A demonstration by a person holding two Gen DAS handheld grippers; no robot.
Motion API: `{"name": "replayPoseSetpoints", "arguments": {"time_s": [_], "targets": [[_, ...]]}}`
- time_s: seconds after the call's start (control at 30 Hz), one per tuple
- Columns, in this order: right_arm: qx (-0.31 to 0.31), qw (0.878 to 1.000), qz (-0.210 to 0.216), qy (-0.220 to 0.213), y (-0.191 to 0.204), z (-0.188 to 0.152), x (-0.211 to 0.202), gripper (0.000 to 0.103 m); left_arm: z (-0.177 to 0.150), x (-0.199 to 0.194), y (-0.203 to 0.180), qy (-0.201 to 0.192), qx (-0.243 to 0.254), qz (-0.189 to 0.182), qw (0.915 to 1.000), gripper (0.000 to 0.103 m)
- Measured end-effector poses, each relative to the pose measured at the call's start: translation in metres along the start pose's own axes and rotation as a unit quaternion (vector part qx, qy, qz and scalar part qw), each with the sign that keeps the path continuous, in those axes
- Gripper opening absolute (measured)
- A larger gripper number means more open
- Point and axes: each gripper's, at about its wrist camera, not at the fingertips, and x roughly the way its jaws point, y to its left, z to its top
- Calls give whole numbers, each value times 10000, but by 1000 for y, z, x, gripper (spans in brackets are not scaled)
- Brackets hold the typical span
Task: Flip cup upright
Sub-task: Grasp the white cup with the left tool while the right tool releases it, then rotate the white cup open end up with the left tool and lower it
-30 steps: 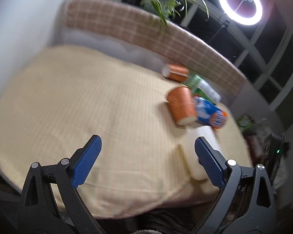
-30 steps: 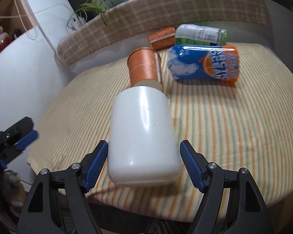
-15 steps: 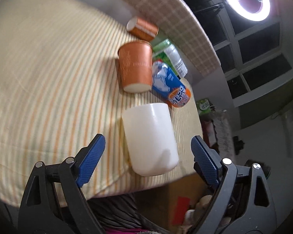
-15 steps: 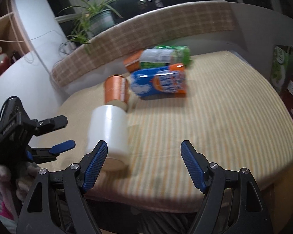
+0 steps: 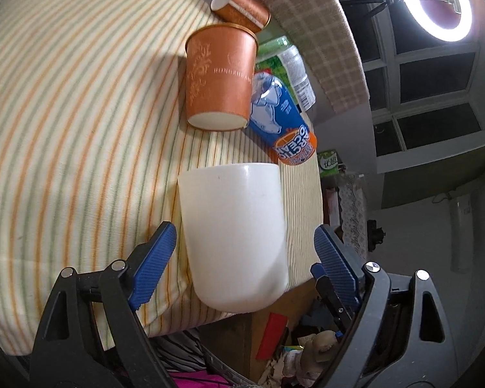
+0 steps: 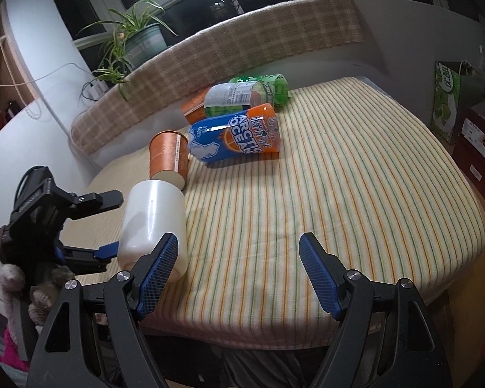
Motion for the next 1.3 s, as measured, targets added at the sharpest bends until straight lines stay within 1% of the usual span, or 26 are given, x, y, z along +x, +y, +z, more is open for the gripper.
{"name": "replayPoseSetpoints", "arguments": {"time_s": [0.1,0.3,0.4,0.73,0.9,1.07,1.2,1.3], "targets": [[52,10000,-44,2,-5,0,0,77,0,7,2,89,-26,20,10000,85],[148,9999,-78,32,-9,0,2,77,4,15,5,135,-31,66,9999,82],[126,9999,-88,11,-9,1,2,77,6,18,6,162,-14,93,9998,77],[211,9997,-125,35,-11,3,4,77,2,16,-1,99,200,145,9996,77],[164,9998,-125,33,-7,3,5,77,-2,3,-6,-93,431,236,9987,76],[144,9998,-105,46,-3,2,5,77,-5,-18,-13,-496,763,482,9947,76],[125,9998,-111,46,0,2,5,77,-7,-36,-17,-864,1086,761,9874,76],[122,9998,-120,51,1,2,5,77,-9,-49,-18,-1135,1321,1036,9793,76]]}}
